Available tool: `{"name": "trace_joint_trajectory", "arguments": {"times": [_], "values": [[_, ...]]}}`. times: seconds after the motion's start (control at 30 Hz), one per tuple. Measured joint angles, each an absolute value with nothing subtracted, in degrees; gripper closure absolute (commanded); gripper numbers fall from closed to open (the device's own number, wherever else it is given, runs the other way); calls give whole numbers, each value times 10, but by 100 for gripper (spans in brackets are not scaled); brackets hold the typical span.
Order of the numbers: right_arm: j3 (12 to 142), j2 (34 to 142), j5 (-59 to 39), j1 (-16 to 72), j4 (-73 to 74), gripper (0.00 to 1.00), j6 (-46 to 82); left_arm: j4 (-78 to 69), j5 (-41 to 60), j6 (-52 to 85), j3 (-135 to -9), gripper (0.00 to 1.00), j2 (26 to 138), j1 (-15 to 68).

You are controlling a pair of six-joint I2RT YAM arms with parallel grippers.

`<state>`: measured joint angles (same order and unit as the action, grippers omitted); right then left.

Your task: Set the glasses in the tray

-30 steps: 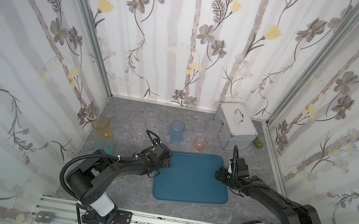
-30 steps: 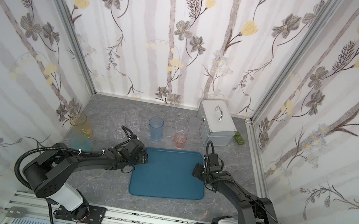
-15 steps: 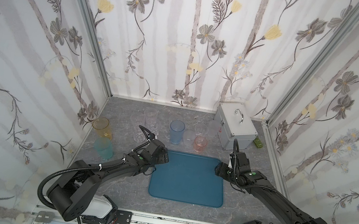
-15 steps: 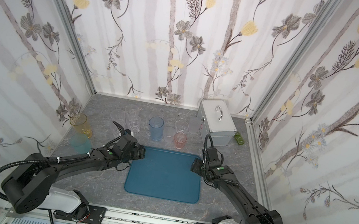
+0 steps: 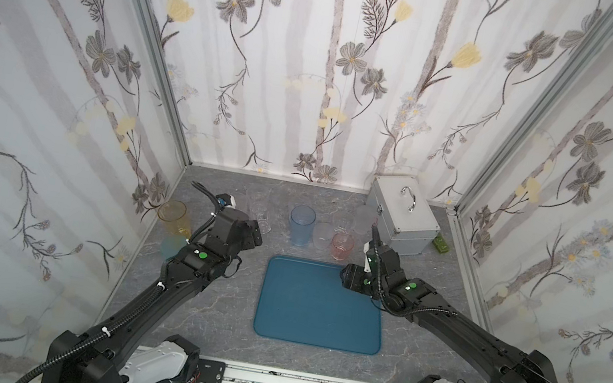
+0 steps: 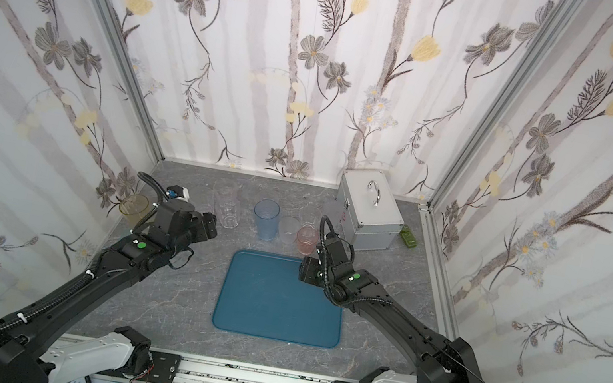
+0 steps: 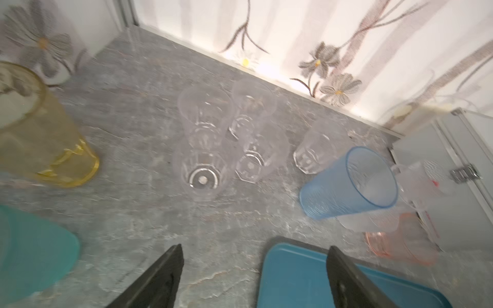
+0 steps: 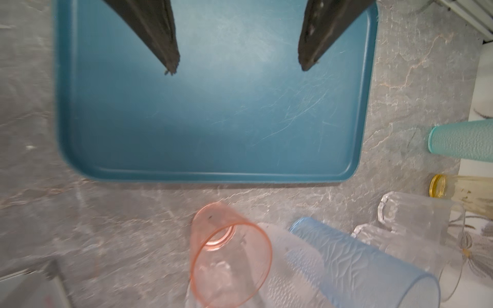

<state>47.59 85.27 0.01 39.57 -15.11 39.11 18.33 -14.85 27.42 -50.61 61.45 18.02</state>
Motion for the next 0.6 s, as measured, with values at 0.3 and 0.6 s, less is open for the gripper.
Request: {"name": "trace_joint_trajectory", "arguments": {"times": [0.3, 0.6], "values": [[501, 945, -13, 452, -95, 30, 397, 235, -114, 224, -583, 14, 695, -4], [522, 1005, -44, 498, -66, 30, 383, 250, -110, 168, -624, 18, 757, -112]]}}
